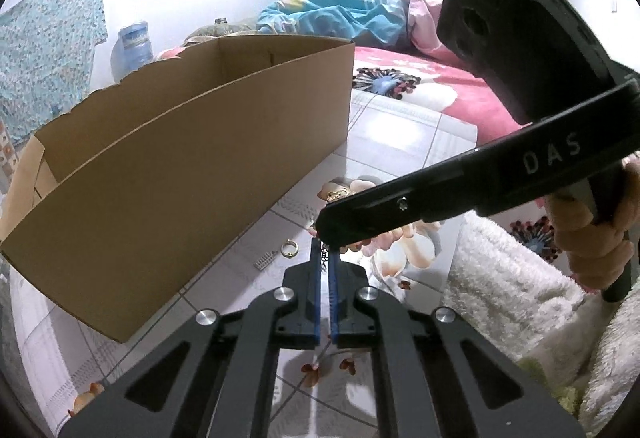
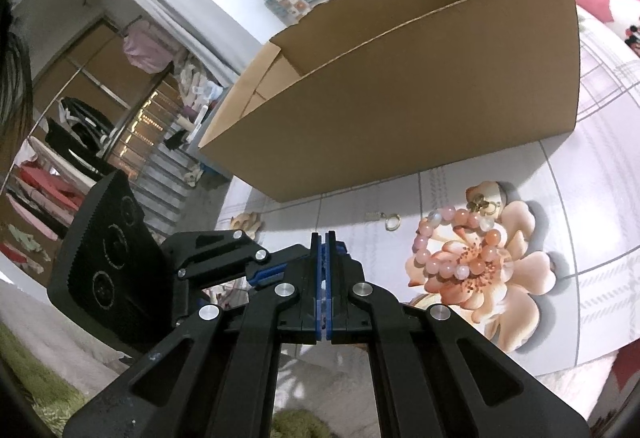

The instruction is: Organize jewelry

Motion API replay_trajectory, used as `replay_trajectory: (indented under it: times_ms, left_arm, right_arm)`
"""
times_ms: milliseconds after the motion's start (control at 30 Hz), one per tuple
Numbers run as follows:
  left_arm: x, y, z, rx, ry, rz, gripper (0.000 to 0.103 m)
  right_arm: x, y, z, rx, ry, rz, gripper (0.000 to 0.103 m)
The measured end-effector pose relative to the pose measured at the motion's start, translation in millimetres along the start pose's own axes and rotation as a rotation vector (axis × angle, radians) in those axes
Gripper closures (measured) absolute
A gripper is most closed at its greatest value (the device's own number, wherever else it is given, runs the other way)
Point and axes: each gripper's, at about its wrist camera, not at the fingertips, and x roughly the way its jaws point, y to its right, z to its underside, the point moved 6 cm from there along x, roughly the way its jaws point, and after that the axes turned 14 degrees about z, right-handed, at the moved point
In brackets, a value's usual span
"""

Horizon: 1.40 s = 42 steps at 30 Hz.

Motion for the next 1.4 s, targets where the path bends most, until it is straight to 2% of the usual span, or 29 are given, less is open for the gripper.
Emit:
replay_trajectory:
  times_ms: [133, 300, 333, 433, 500, 600, 700, 833, 967, 1200, 1267, 1400]
  left_arm:
    - [-6, -1, 0, -0.006, 0.023, -0.005, 0.101]
    - [-11, -5, 1, -0.020, 0.037, -0.015, 0.101]
    - [-11, -6, 1, -0.024, 0.038, -0.016, 0.101]
    - [-12, -10, 3, -0.032, 0.035, -0.027, 0.101]
    - [-13, -14, 5, -0.038, 0.029, -0.039, 0.101]
    - [-14, -20, 8, -0.048, 0.025, -0.056, 0.101]
    - [-14, -26, 11, -0.056, 0.014, -0.081, 0.101]
    - [-15, -31, 14, -0.066, 0.009, -0.101, 0.101]
    - [-14, -35, 16, -0.078, 0.007, -0.109, 0.101]
    - [-13, -37, 15, -0.081, 0.003, -0.109, 0.101]
    - [-13, -38, 15, -0.083, 0.002, -0.111, 0.101]
    - [-14, -40, 13, -0.086, 0.005, -0.114, 0.101]
  right_arm:
    - [-4, -1, -1, -0.006, 0.018, 0.006, 0.098]
    - [-11, 2, -6, -0.016, 0.052, 0.030, 0.087]
    - [-11, 4, -7, -0.022, 0.058, 0.048, 0.084]
    - [-8, 6, -12, -0.084, 0.079, 0.126, 0.067]
    - [-2, 3, -14, -0.162, 0.087, 0.189, 0.065]
    - [17, -4, -14, -0.322, 0.076, 0.302, 0.065]
    - [36, -7, -13, -0.431, 0.044, 0.351, 0.069]
    - [52, -10, -11, -0.511, 0.000, 0.353, 0.083]
    - [63, -11, -11, -0.566, -0.020, 0.365, 0.088]
    - [71, -11, -10, -0.623, -0.042, 0.373, 0.089]
    - [71, -12, -10, -0.635, -0.043, 0.370, 0.093]
    - [73, -21, -6, -0.635, -0.038, 0.370, 0.094]
